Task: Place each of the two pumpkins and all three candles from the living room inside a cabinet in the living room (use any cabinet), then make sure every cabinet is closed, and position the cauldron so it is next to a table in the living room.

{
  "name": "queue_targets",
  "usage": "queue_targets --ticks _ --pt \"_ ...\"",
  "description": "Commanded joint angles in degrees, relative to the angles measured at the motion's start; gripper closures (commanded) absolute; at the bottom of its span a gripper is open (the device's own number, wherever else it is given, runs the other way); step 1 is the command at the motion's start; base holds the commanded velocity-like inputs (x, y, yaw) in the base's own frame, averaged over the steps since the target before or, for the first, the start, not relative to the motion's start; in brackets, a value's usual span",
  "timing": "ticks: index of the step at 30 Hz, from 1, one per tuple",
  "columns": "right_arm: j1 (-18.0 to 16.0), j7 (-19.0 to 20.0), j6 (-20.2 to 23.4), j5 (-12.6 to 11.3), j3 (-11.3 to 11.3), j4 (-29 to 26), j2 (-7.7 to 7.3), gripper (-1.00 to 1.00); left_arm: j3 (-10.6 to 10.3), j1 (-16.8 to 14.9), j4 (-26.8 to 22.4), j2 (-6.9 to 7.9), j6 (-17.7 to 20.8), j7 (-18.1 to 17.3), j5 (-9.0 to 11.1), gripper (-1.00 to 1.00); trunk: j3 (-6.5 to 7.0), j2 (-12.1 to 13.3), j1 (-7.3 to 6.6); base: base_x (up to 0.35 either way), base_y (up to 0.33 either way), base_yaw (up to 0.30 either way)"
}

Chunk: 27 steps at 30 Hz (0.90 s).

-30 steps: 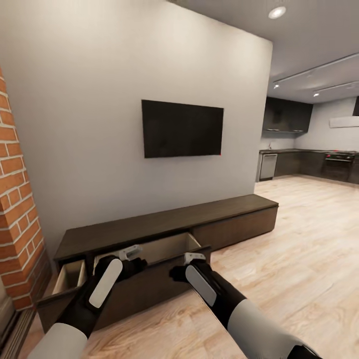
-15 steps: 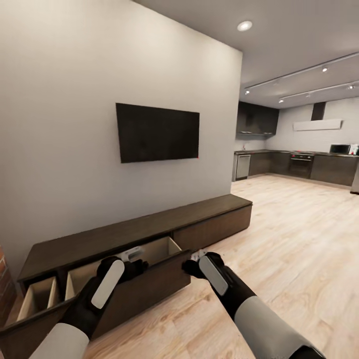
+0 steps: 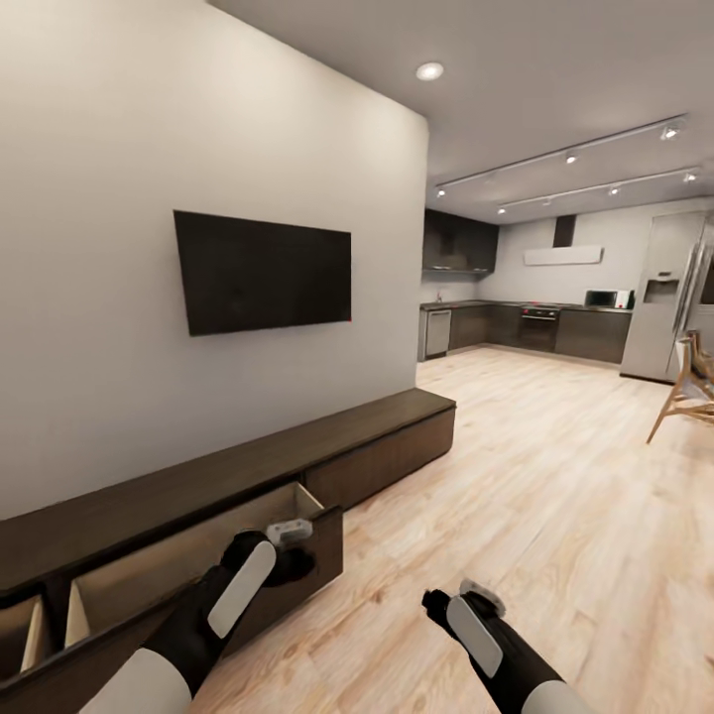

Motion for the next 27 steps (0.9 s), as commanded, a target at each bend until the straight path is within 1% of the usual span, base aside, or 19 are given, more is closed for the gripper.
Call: queue_targets --ticks 1,2,4,6,8,9,13,14,15,17,21,23,25,27 --pt "0.1 -0.3 -1.9 -0.2 0.3 1.8 -0.01 -1.0 -1.2 0.0 2.2 -0.23 -0.2 0.6 0.5 -1.0 0.15 0.4 -0.23 0.0 0.0 -0.289" --pt "0.2 -0.3 -3.9 -0.2 0.3 3.6 0.05 -1.0 -2.1 0.0 4.5 -0.65 -0.4 0.5 0.4 -1.0 0.35 0.8 -0.45 0.0 0.0 -0.289" --pt "0.3 -0.3 -7.3 -0.2 0.3 6.1 0.17 -1.0 -3.3 0.0 8.6 -1.78 -1.3 0.4 0.2 -1.0 0.74 1.6 -0.89 0.0 0.0 -0.289" --pt "0.3 -0.3 -9.4 -0.3 0.3 7.4 0.07 -1.0 -4.2 0.0 12.1 -2.42 -3.5 0.2 -0.2 -1.0 1.12 2.4 -1.33 0.0 0.0 -0.289" --pt "0.3 -0.3 -10.5 -0.9 0.2 8.1 -0.06 -1.0 -5.4 0.0 15.4 -2.73 -6.9 0.0 -0.3 -1.0 1.48 3.2 -1.77 0.0 0.0 -0.289" --pt "0.3 -0.3 -10.6 -1.0 0.2 8.2 -0.06 -1.0 -5.7 0.0 16.0 -2.75 -7.4 0.0 -0.4 -1.0 1.66 3.6 -1.99 0.0 0.0 -0.289" --pt "0.4 -0.3 -11.1 -1.2 0.1 9.6 -0.06 -1.0 -6.6 0.0 20.8 -2.89 -11.0 -0.1 -0.4 -1.0 2.38 5.2 -2.87 0.0 0.0 -0.289" --pt "0.4 -0.3 -11.6 -1.1 0.0 10.3 -0.07 -1.0 -6.8 0.0 22.5 -2.92 -12.6 -0.1 -0.4 -1.0 2.56 5.6 -3.09 0.0 0.0 -0.289" --pt "0.4 -0.3 -13.2 -1.0 0.1 11.2 -0.07 -1.0 -7.4 0.0 25.1 -2.94 -15.2 -0.2 -0.4 -1.0 2.74 6.0 -3.31 0.0 0.0 -0.289" --pt "0.4 -0.2 -15.2 -1.0 0.1 12.1 -0.07 -1.0 -8.6 0.0 28.8 -2.98 -18.9 -0.5 -0.4 -1.0 3.1 6.8 -3.75 0.0 0.0 -0.289" --pt "0.4 -0.2 -16.4 -0.6 0.1 12.8 0.0 -1.0 -10.1 0.0 32.9 -2.92 -24.0 -2.9 -0.5 -1.0 3.82 8.4 -4.63 0.0 0.0 -0.288" --pt "0.4 -0.2 -16.8 -0.5 0.1 12.9 0.13 -1.0 -10.5 0.0 33.9 -2.89 -25.4 -3.7 -0.5 -1.0 4.18 9.2 -5.07 0.0 0.0 -0.289" --pt "0.4 -0.2 -16.8 -0.5 0.2 13.0 0.21 -1.0 -10.6 0.0 34.2 -2.83 -25.8 -3.9 -0.5 -1.0 4.54 10.0 -5.51 0.0 0.0 -0.289" --pt "0.4 -0.2 -16.8 -0.4 0.2 13.0 0.26 -1.0 -10.6 0.2 34.3 -2.7 -26.5 -4.0 -0.5 -1.0 4.54 10.0 -5.51 0.0 0.0 -0.289"
